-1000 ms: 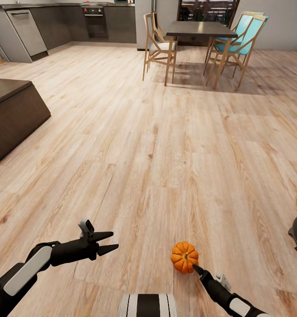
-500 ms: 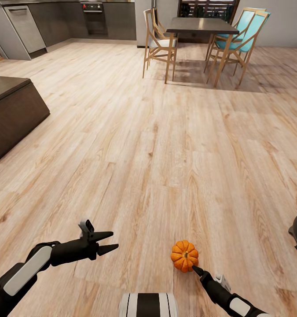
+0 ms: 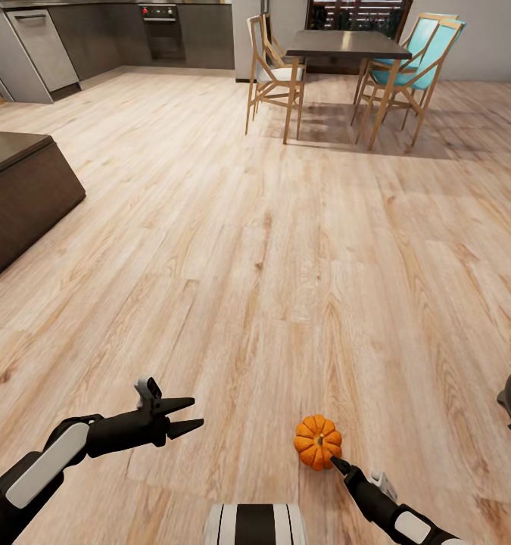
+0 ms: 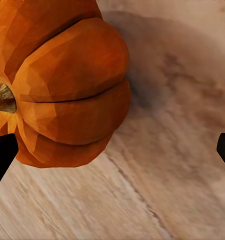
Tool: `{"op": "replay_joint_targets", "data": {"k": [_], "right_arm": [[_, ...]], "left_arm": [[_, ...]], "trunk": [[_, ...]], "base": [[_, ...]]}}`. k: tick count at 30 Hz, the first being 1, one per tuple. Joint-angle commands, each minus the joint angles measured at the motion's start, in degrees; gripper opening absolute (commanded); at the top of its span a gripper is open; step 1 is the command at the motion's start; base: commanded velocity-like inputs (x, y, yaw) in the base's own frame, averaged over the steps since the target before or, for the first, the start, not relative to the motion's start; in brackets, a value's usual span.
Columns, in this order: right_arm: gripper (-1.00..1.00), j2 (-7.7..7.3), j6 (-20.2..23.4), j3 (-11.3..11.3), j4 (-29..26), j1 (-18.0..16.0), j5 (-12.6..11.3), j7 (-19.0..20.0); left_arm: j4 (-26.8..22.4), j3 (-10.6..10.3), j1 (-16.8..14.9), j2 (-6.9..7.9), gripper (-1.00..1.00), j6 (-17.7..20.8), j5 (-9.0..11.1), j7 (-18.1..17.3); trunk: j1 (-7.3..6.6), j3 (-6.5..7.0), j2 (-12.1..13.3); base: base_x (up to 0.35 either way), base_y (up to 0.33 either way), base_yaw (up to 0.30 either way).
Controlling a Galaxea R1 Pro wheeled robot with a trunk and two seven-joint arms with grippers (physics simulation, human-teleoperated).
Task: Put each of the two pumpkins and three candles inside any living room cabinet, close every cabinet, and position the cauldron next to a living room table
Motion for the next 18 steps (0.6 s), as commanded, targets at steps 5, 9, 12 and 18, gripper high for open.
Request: {"op": "replay_joint_targets", "data": {"k": [5,9,12,18], "right_arm": [[1.00,-0.02,0.3,0.3,0.0,0.0,-0.6,0.2],[1.00,-0.02,0.3,0.3,0.0,0.0,-0.6,0.2],[1.00,-0.02,0.2,0.3,0.0,0.0,-0.6,0.2],[1.00,-0.02,0.1,0.3,0.1,0.0,-0.5,0.1]], "left_arm": [[0.0,-0.1,-0.1,0.03,1.00,0.2,0.2,-0.1],[0.0,-0.3,-0.1,-0.03,1.00,0.2,0.2,-0.1],[0.0,-0.3,-0.1,-0.04,1.00,0.2,0.2,-0.1],[0.0,-0.2,-0.1,-0.04,1.00,0.2,0.2,-0.1]], "trunk": [[-0.01,-0.03,0.0],[-0.01,-0.03,0.0],[-0.01,-0.03,0.0],[-0.01,-0.03,0.0]], "base": [[0.002,0.000,0.000],[0.052,0.053,0.000],[0.095,0.097,0.000],[0.021,0.026,0.000]]}}
